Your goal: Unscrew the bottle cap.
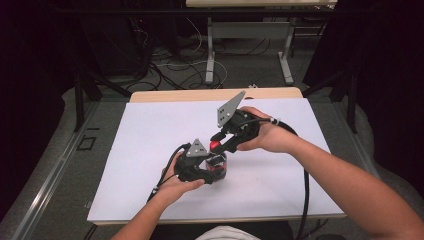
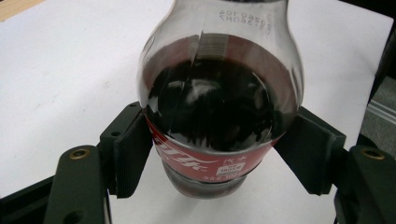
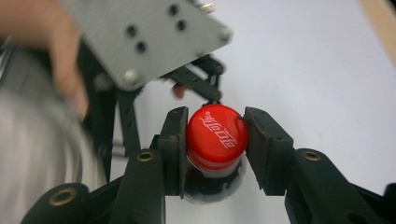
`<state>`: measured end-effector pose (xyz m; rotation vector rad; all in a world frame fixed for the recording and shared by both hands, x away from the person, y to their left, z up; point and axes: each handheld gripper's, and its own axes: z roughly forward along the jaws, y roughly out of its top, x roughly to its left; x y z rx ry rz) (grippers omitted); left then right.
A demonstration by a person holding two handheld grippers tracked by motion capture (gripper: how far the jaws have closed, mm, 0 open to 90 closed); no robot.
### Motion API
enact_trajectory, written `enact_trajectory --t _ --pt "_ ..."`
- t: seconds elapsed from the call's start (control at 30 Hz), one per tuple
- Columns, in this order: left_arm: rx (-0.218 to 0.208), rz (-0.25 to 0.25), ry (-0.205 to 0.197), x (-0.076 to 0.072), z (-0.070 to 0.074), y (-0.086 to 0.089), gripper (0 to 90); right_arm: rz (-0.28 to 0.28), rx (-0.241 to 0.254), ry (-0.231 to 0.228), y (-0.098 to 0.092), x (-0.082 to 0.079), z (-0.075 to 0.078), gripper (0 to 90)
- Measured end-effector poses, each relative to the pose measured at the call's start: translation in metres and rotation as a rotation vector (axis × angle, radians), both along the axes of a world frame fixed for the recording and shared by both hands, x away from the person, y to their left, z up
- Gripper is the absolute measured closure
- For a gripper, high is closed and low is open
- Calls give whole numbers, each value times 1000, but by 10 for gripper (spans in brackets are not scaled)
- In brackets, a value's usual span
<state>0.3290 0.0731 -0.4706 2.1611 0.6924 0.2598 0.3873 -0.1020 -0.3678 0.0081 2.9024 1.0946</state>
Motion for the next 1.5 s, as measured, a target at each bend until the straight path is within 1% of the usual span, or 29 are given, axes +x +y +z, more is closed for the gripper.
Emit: enact_trajectory --t 0.03,0.1,0.17,0.2,0.23,0.27,0.3,0.37,0.43,0.53,0.6,0.67,0.7,0.73,0.8,0.83,0.87,0.9,0.97,1.0,1.03,1.1,1.13,1.23,1.27,1.3,1.33,1.43,1.5 --pt "1 -5 0 0 0 -1 308 0 0 0 0 0 0 607" --pt "-5 -4 16 -1 0 -2 308 104 -23 -14 -1 6 1 603" --pt "-3 -13 34 -1 1 0 308 10 16 14 -2 5 2 472" --pt "-1 -12 34 0 2 0 308 10 16 14 -2 5 2 472" --pt "-2 -4 34 -1 2 1 308 -126 40 81 -4 -1 5 473" --pt "-11 10 18 0 1 0 308 -126 40 81 -4 -1 5 473" --pt "-11 13 17 0 1 1 308 -229 52 91 -4 -8 8 542" --pt "-13 17 20 0 1 2 308 -323 80 123 -3 -12 7 545" --pt "-6 11 26 1 2 2 308 -377 54 130 -1 -16 6 545" --pt "-1 6 27 1 3 3 308 -418 35 160 1 -18 4 545" --pt "-11 19 17 1 2 2 308 -433 29 155 2 -19 4 559" --pt "-8 15 15 1 2 2 308 -412 19 158 3 -18 4 600" --pt "-2 3 28 1 3 3 308 -388 13 135 3 -17 5 603" --pt "-13 13 22 0 1 1 308 -276 -21 91 3 -13 7 606" --pt "-12 9 23 0 1 0 308 -153 -51 39 3 -8 9 607" --pt "-13 7 24 0 1 0 308 -153 -51 39 3 -8 9 607" --pt "-7 0 30 0 1 1 307 -117 -64 30 3 -4 11 607" --pt "-12 8 20 0 1 0 307 -4 -76 -16 3 0 12 605" --pt "-20 11 21 0 1 1 307 15 -72 -29 2 0 12 604" --pt "-20 12 20 0 1 1 307 4 -56 -22 3 1 12 578" --pt "-18 14 22 0 1 1 308 -85 -15 14 2 -3 12 483" --pt "1 0 33 1 3 2 308 -187 3 80 1 -7 15 481" --pt "-1 3 28 1 2 3 308 -187 3 80 1 -7 15 481" --pt "-19 23 24 0 2 1 308 -353 -1 84 4 -16 15 506" --pt "-16 19 23 0 2 2 308 -372 3 70 5 -17 14 509" --pt "-19 19 21 0 2 2 308 -411 4 85 7 -20 13 511" --pt "-18 17 5 1 2 2 308 -411 4 85 7 -20 13 511" --pt "-25 23 11 1 3 2 307 -484 17 90 11 -27 12 560" --pt "-22 23 17 0 3 2 308 -479 7 76 14 -29 11 604"
